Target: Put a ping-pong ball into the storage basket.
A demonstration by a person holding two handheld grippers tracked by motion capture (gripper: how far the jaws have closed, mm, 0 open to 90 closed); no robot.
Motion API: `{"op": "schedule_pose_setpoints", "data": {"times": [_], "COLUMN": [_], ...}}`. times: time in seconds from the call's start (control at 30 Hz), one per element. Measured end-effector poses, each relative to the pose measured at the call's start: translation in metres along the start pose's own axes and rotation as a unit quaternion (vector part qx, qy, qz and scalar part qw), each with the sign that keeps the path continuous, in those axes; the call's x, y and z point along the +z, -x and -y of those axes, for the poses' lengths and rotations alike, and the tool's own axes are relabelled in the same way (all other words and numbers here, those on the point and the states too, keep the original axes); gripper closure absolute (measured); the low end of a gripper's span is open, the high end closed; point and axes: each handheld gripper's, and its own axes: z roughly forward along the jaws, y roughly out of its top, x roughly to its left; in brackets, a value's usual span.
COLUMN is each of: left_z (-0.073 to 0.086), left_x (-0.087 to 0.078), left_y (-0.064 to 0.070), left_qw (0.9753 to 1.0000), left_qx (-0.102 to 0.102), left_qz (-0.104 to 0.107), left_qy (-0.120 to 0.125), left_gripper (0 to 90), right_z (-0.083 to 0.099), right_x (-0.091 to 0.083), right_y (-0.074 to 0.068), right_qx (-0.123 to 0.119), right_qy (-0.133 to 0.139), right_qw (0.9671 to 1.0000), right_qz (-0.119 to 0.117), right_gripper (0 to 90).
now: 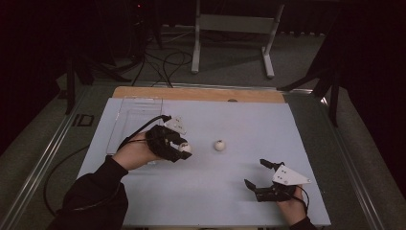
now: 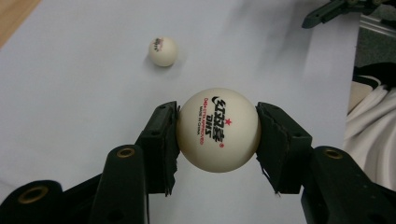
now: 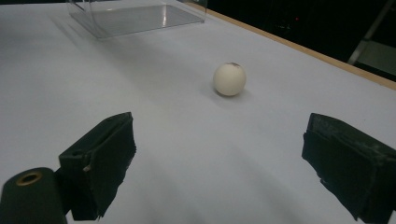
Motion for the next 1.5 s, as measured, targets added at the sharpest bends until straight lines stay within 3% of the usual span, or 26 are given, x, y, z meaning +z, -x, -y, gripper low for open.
{"op": "schedule_pose_setpoints", "data": {"times": [0.5,0.77,1.03,1.07,1.23,1.4,1.47,1.5], "left_z": [0.004,0.004,0.01,0.012,0.017,0.022,0.023,0.025], "left_x": [-0.013,-0.024,-0.036,-0.039,-0.043,-0.045,-0.046,-0.047], "left_y": [-0.022,-0.028,-0.037,-0.04,-0.047,-0.055,-0.056,-0.057], "left_qw": [0.9983,0.9964,0.9909,0.9888,0.9852,0.979,0.9782,0.9763], "left_qx": [-0.045,-0.057,-0.092,-0.099,-0.118,-0.145,-0.146,-0.151], "left_qz": [-0.032,-0.053,-0.082,-0.095,-0.106,-0.128,-0.131,-0.141], "left_qy": [0.017,0.034,0.056,0.059,0.065,0.064,0.067,0.063], "left_gripper": [52.2,52.2,52.2,52.2,52.2,52.3,52.3,52.3], "right_z": [0.0,0.0,0.0,0.0,0.0,0.0,0.0,0.0], "right_x": [0.0,0.0,0.001,0.001,0.001,0.001,0.001,0.001], "right_y": [0.0,0.0,0.0,0.0,-0.001,0.0,-0.001,-0.001], "right_qx": [0.001,0.001,0.001,0.002,0.002,0.003,0.004,0.004], "right_qy": [-0.001,0.0,-0.001,-0.002,-0.002,-0.003,-0.002,-0.003], "right_qw": [1.0,1.0,1.0,1.0,1.0,1.0,1.0,1.0], "right_qz": [-0.001,-0.001,-0.003,-0.003,-0.005,-0.004,-0.005,-0.005], "right_gripper": [9.4,9.4,9.4,9.4,9.4,9.4,9.4,9.4]}}
